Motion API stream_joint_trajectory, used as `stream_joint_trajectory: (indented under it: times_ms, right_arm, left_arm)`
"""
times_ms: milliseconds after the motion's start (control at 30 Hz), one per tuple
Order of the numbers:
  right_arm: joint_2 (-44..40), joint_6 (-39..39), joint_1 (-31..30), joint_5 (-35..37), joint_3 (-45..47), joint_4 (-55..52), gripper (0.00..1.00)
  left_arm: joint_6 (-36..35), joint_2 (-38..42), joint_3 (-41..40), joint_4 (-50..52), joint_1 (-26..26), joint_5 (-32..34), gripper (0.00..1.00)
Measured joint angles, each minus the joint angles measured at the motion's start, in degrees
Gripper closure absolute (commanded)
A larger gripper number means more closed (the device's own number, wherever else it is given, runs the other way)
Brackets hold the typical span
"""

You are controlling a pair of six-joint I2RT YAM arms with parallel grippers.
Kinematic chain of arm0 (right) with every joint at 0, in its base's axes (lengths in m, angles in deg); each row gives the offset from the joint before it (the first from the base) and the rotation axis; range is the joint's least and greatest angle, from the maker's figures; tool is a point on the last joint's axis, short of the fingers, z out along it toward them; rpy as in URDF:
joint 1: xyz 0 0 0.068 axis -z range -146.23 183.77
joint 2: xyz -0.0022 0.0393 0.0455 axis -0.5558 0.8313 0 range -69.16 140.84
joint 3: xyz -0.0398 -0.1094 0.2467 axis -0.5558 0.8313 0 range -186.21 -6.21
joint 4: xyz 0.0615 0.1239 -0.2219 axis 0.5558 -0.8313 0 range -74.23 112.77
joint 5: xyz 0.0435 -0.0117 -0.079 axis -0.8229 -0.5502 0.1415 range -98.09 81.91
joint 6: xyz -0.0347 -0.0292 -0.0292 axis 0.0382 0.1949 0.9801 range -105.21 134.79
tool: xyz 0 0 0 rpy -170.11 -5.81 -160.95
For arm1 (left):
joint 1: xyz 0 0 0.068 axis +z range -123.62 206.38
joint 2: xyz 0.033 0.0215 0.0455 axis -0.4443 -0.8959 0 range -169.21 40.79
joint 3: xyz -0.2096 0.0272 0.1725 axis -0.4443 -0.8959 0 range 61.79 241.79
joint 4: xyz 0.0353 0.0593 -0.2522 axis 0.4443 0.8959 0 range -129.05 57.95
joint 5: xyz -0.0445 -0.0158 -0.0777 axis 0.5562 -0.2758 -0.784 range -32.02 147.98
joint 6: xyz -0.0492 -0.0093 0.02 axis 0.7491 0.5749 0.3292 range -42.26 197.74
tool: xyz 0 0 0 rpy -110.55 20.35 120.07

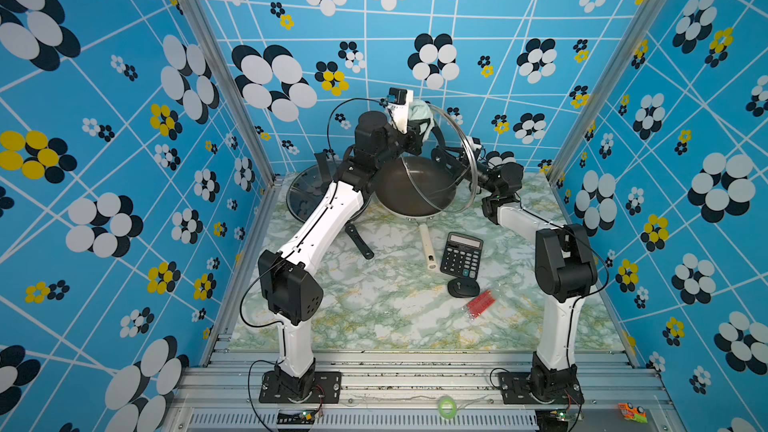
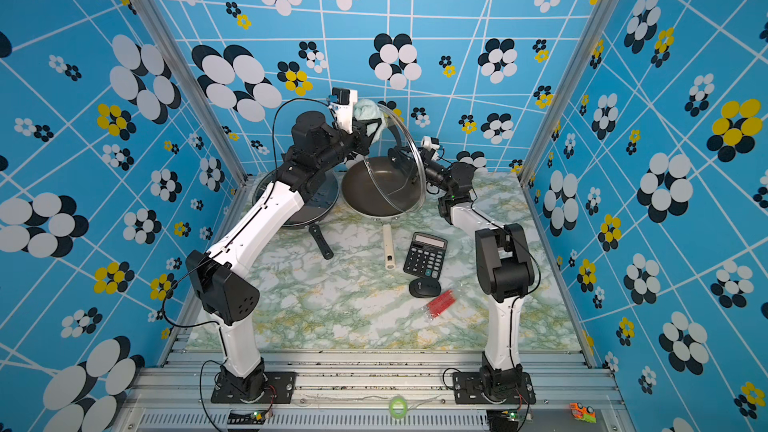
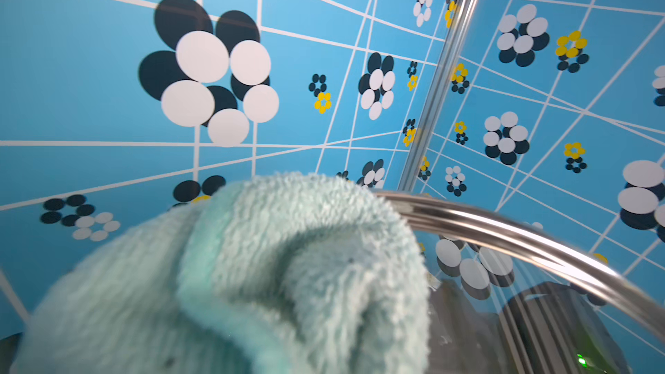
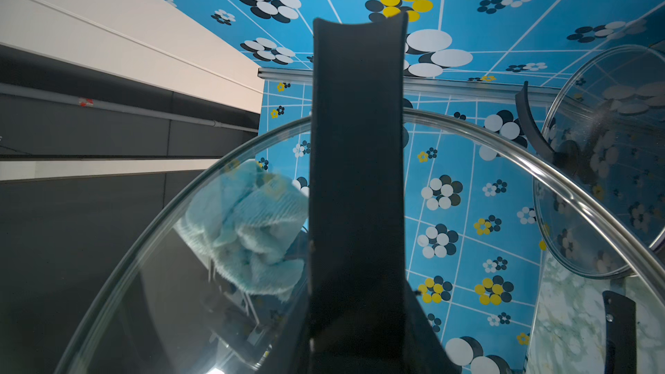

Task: Wipe the pot lid with a cloth
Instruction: Wipe the pot lid.

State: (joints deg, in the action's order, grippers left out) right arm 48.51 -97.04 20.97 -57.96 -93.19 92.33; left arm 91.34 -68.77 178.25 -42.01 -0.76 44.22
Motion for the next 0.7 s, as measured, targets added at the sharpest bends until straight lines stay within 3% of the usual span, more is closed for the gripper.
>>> stream_joint_trajectory:
  times_ms: [367, 700]
  right_arm:
    - [-1.2, -2.0, 0.0, -1.8, -8.2, 0.1, 1.00]
    - [0.4, -2.0, 0.1, -1.4, -18.0, 0.4, 1.00]
  left_arm:
    - [4.9, -0.2, -6.1, -7.4, 3.5, 4.5, 1.00]
    - [5.2, -0.5, -8.2, -7.8, 1.6, 5.0, 1.00]
